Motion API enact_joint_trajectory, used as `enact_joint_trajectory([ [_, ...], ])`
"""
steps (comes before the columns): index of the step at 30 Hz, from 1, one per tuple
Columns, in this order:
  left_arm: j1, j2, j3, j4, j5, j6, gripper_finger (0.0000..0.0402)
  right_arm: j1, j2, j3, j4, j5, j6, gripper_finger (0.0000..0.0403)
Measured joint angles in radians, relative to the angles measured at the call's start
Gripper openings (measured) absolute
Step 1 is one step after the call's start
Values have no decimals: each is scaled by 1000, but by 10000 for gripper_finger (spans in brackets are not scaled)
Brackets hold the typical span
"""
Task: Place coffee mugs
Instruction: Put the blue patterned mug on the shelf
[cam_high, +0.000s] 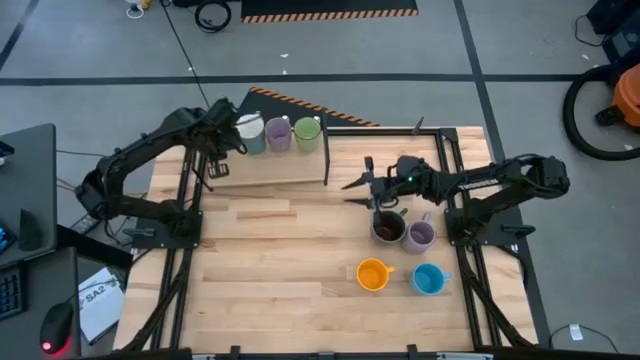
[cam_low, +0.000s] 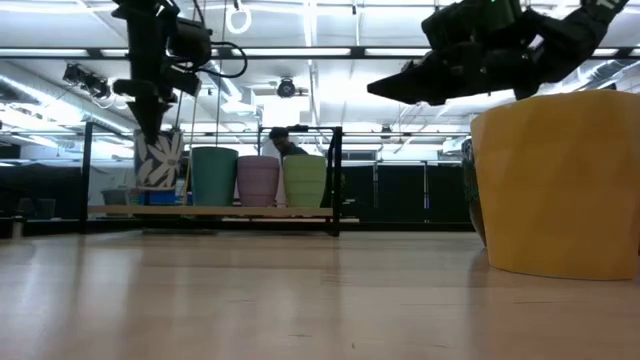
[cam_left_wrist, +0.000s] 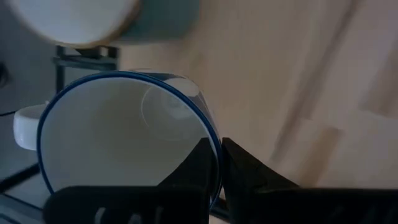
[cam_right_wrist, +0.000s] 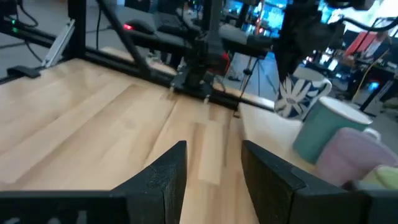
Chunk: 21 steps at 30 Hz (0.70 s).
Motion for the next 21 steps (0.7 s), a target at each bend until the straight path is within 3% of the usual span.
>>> enact_joint_trajectory([
  [6, 102, 3, 0, 60, 76, 96, 25, -83, 4, 11, 5, -126, 1, 158],
  [21, 210, 123, 0, 86, 112, 156, 25, -119, 7, 11, 10, -153, 13, 158],
])
